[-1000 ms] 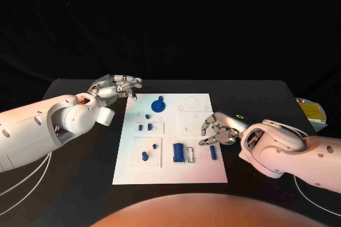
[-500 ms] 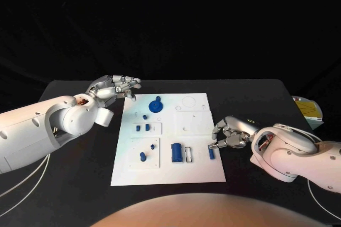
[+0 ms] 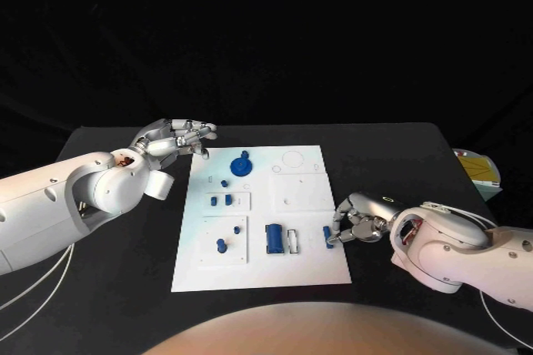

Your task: Assemble the parts on the task board

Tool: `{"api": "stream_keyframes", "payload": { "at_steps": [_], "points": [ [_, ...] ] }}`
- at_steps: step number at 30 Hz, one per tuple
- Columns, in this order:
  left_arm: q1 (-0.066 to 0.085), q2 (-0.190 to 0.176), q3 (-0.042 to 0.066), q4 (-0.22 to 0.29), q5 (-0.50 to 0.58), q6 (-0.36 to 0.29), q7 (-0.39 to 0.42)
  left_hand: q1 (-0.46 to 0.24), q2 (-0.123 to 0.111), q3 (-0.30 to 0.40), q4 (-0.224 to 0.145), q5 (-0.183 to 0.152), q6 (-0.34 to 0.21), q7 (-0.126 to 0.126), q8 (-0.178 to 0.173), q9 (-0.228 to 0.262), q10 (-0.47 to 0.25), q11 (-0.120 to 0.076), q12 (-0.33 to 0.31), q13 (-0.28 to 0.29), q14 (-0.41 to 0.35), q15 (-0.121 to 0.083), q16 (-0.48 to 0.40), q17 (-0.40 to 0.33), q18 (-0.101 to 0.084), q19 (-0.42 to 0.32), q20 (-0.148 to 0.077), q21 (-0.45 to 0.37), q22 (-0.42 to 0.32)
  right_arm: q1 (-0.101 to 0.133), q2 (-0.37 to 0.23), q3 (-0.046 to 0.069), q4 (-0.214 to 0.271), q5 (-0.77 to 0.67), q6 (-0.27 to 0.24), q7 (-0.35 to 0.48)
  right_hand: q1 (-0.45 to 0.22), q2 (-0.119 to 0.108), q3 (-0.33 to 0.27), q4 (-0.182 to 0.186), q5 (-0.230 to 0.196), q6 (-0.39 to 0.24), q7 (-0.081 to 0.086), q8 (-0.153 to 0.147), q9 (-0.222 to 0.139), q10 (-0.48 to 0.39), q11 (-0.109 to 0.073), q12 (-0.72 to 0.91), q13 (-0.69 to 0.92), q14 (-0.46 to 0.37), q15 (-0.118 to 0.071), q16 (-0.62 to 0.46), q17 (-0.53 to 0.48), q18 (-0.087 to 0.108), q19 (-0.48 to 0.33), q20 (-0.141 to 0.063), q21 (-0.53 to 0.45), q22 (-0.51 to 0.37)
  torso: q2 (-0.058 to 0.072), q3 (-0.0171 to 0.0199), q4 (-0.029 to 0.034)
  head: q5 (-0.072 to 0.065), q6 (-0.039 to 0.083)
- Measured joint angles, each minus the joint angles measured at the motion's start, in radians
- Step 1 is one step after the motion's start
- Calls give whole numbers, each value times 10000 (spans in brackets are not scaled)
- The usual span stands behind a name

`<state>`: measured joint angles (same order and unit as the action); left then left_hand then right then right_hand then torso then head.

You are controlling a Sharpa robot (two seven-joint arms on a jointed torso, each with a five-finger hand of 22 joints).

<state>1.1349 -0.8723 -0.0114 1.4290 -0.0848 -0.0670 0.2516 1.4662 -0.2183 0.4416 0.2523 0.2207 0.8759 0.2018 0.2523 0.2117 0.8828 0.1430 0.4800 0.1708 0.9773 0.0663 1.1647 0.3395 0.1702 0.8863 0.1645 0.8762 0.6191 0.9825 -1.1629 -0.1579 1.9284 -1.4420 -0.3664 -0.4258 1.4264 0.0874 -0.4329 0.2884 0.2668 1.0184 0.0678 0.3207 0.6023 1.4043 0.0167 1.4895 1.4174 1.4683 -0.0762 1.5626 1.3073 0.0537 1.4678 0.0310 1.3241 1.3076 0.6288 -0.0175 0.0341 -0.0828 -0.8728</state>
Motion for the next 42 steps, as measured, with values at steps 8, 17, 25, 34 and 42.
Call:
{"api": "stream_keyframes", "payload": {
  "at_steps": [8,17,25,34,42],
  "points": [
    [-1,-12,-1,7,-8,2,0,0,0,0,0,0,0,0,0,-1,0,0,0,0,0,0,0,-1,0,0,0,0,0,-133,196,-3,-120,-185,127,-187,-156,156,0,0,-116,143,-33,0,-23,-39,40,0,0,14,18,0,0,-1,0,0,0,-1,1,-4,10,19,0],
    [-2,-21,-2,9,-16,4,-4,0,0,0,0,0,0,0,0,-2,0,0,0,1,0,0,0,-2,0,0,0,0,0,-195,530,25,-297,-405,121,-297,-157,156,0,0,-212,273,-86,-2,2,-39,74,0,78,2,36,0,0,-1,0,-1,0,-2,0,1,12,82,0],
    [-3,-23,-2,11,-23,6,-6,0,0,0,0,0,0,0,0,6,0,0,-1,1,0,0,0,-2,0,0,0,0,0,-217,686,36,-422,-619,78,-340,136,-136,537,-245,-782,430,-143,-84,33,7,120,-5,81,-38,-7,0,0,0,-1,-1,62,-3,-1,2,10,105,0],
    [-4,-28,-2,8,-29,8,-10,0,0,0,0,0,0,0,-1,6,0,0,-1,-4,0,0,-39,-3,1,0,0,0,0,-221,748,42,-452,-756,64,-338,626,-626,1341,-489,-947,448,-159,-292,60,31,135,-31,85,1,-47,0,0,-1,-38,-39,91,3,-7,-1,4,133,0],
    [-5,-26,-2,6,-35,11,-15,0,0,0,0,0,0,0,-1,5,0,0,-1,-9,0,0,-39,-3,0,0,0,0,0,-229,774,35,-385,-797,-51,-338,838,-761,1785,-485,-712,439,-154,-481,-253,85,111,-50,139,1,-47,0,8,-2,-38,-39,90,5,-8,-4,2,102,0]
  ]
}}
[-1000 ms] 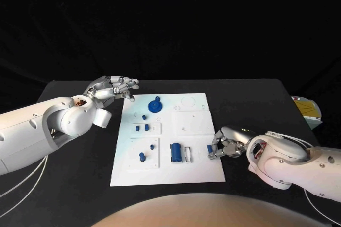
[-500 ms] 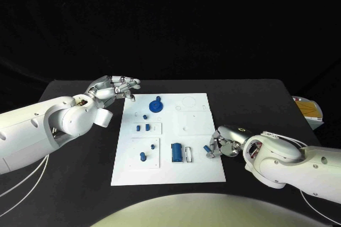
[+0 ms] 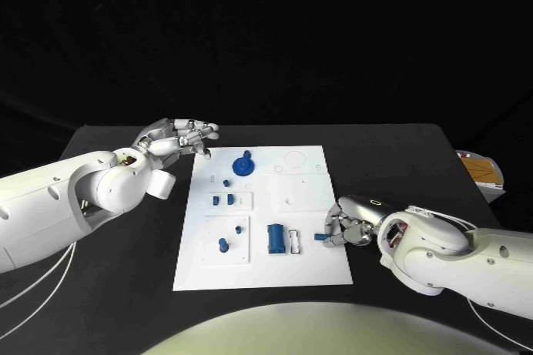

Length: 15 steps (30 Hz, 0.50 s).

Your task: Assemble the parts on the task board

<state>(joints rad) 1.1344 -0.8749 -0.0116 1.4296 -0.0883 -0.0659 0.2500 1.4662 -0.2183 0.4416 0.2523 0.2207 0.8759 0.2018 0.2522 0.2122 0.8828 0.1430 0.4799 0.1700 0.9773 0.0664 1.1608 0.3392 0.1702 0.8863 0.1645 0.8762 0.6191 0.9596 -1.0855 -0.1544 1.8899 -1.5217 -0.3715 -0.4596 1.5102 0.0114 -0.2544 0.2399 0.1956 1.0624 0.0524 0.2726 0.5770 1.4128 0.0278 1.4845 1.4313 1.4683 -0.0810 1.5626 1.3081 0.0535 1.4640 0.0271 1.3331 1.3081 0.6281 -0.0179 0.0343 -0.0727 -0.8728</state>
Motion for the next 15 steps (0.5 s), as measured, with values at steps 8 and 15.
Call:
{"api": "stream_keyframes", "payload": {
  "at_steps": [8,15],
  "points": [
    [-1,1,0,-4,-9,3,-6,0,0,0,0,0,0,0,0,-1,0,0,0,0,0,0,0,-1,0,0,0,0,0,-37,-34,-34,299,43,-202,-21,157,-74,725,432,469,-34,29,-5,-25,25,-25,0,70,-1,1,0,0,0,0,0,48,-2,0,0,-1,6,0],
    [-3,7,-2,-8,-17,8,-12,0,0,0,0,0,0,0,0,-1,0,0,0,0,0,0,0,-1,0,0,0,0,0,8,-19,-25,631,240,-430,-9,224,-123,3166,554,892,6,105,-189,-90,178,-177,-536,492,-5,-2,0,-1,1,0,0,48,-2,-4,-6,6,21,0]
  ]
}}
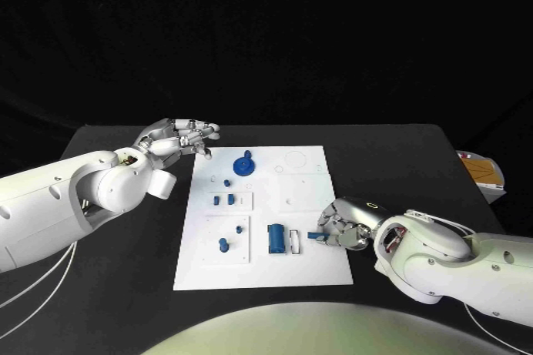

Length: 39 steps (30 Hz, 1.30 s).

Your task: Assemble the parts on the task board

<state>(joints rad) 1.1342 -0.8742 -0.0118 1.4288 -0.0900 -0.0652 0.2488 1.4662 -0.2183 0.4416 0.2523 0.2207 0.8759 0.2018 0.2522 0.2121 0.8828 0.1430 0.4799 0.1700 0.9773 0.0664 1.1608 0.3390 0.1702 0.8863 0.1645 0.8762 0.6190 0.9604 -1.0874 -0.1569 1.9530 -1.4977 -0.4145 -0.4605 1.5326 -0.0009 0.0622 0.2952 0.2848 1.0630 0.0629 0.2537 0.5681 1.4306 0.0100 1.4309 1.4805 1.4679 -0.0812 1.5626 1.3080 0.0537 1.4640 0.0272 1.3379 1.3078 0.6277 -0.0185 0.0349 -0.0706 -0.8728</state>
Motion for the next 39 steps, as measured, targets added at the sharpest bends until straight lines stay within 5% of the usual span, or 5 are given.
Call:
{"api": "stream_keyframes", "payload": {
  "at_steps": [3,6,11,21,39],
  "points": [
    [-1,2,0,-2,-6,3,-3,0,0,29,-29,0,0,0,0,0,0,0,41,-9,0,0,0,0,0,0,0,0,0,6,68,0,59,132,-91,13,-224,-324,348,304,81,-42,79,0,0,51,-51,-200,-206,-33,-33,0,0,-1,0,0,0,0,1,6,5,7,0],
    [-3,1,0,-3,-12,6,-5,0,0,29,-29,0,0,0,0,0,0,0,41,-9,0,0,0,3,0,0,0,0,0,10,146,0,79,261,-179,25,-987,-1011,2319,1007,107,-45,82,0,0,292,-291,-120,-1607,-40,-47,0,-1,-1,1,0,0,-1,1,6,2,7,0],
    [-4,2,0,-2,-20,14,-8,0,0,29,-29,0,0,0,0,6,0,0,41,-9,0,0,0,8,1,0,0,0,0,14,320,1,71,479,-291,44,-1869,-1334,3500,608,12,-29,97,3,1,323,-320,-96,-1706,-40,-48,0,-1,-1,0,0,0,-1,6,1,0,13,0],
    [-5,7,0,6,-36,37,-18,0,0,29,-29,0,0,0,0,8,0,0,41,-9,0,0,0,7,0,0,0,0,0,8,657,1,-134,880,-308,72,-2869,-1588,4511,-149,375,-27,98,402,20,323,-320,-55,-1706,-42,-47,0,-2,-1,1,0,-1,-2,12,-4,4,6,0],
    [-6,-1,0,23,-60,80,-45,0,0,28,-28,37,0,0,0,7,0,0,41,-8,0,0,0,6,0,0,0,0,0,-3,982,-1,-318,1229,-88,64,-3422,-1663,4651,-403,319,-26,98,512,55,322,-319,-16,-1706,-44,-45,0,-4,-1,1,0,-40,-4,12,9,-7,31,0]
  ]
}}
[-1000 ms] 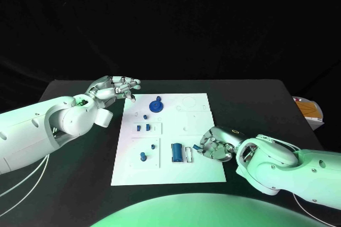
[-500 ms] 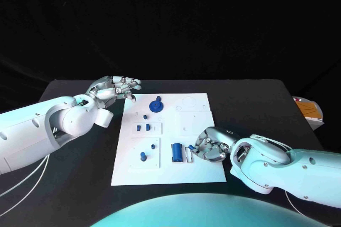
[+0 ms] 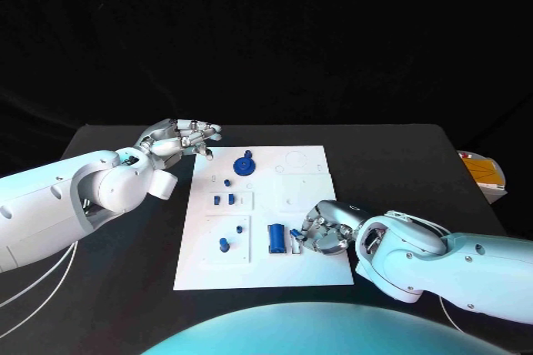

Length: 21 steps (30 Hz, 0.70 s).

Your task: Assemble the parts on the task board

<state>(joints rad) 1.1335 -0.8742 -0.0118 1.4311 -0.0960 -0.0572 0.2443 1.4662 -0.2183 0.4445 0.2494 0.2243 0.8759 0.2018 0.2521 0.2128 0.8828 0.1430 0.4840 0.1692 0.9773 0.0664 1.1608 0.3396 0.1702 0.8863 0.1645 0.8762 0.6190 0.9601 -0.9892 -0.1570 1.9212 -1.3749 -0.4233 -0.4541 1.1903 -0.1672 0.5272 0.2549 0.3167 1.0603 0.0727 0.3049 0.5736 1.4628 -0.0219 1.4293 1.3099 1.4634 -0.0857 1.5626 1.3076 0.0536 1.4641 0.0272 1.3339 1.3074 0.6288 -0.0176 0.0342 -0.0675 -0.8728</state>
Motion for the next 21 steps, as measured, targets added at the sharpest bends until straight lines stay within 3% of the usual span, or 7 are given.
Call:
{"api": "stream_keyframes", "payload": {
  "at_steps": [1,2,3,5,12,14,21],
  "points": [
    [0,-3,0,1,-3,4,-3,0,0,2,-1,0,-3,3,0,0,0,0,0,-1,0,0,0,0,0,0,0,0,0,-1,14,0,-8,12,30,-3,-50,47,-2,3,-6,0,0,0,13,0,0,0,0,0,0,0,0,0,0,0,0,0,0,1,0,0,0],
    [0,-6,0,2,-5,6,-6,0,0,29,-29,0,-32,32,0,0,0,0,0,-9,0,0,0,-1,-1,0,0,0,0,-1,22,0,-13,21,60,-5,-202,3,-78,40,8,1,-1,1,480,0,0,0,0,0,0,0,0,0,0,0,0,0,0,0,0,1,0],
    [0,-9,0,3,-7,8,-8,0,0,28,-28,0,-37,37,0,-1,0,0,0,-11,0,0,0,0,0,0,0,0,0,-1,29,0,-18,30,98,-8,-264,19,-146,75,132,2,-2,2,612,0,0,0,0,0,0,0,0,0,0,0,0,0,0,0,0,3,0],
    [0,-14,0,8,-12,12,-14,0,0,28,-28,0,-37,37,0,-1,0,0,0,-11,0,0,0,0,0,0,0,0,0,-2,41,0,-37,51,203,-14,-440,2,-366,147,696,51,-52,37,779,0,0,51,0,-1,0,0,0,0,0,0,0,-1,0,-2,0,12,0],
    [0,-28,0,16,-27,21,-29,0,0,27,-27,0,-37,36,0,-1,0,0,0,-11,0,0,0,-1,-1,0,0,0,0,-3,88,1,-89,93,553,-32,-892,34,-767,343,804,388,-319,165,844,0,0,116,1,-1,0,0,-1,0,0,0,0,-1,0,-6,0,0,0],
    [0,-30,0,19,-31,22,-32,0,0,27,-27,0,-37,36,0,-1,0,0,0,-11,0,0,0,-1,0,0,0,0,0,-3,96,1,-105,95,615,-46,-1054,94,-896,359,674,382,-314,176,832,-1,0,116,1,-1,0,0,-1,0,0,0,0,-1,-2,-6,0,-5,0],
    [0,-32,-1,21,-48,24,-42,0,0,27,-27,0,-36,36,0,-2,0,0,0,-10,0,0,0,-1,0,0,0,0,0,-4,158,1,-134,83,702,-103,-1366,154,-1200,357,842,372,-303,158,818,-1,0,116,1,-2,0,0,-1,0,0,0,0,7,-5,-7,0,-14,0]
  ]
}}
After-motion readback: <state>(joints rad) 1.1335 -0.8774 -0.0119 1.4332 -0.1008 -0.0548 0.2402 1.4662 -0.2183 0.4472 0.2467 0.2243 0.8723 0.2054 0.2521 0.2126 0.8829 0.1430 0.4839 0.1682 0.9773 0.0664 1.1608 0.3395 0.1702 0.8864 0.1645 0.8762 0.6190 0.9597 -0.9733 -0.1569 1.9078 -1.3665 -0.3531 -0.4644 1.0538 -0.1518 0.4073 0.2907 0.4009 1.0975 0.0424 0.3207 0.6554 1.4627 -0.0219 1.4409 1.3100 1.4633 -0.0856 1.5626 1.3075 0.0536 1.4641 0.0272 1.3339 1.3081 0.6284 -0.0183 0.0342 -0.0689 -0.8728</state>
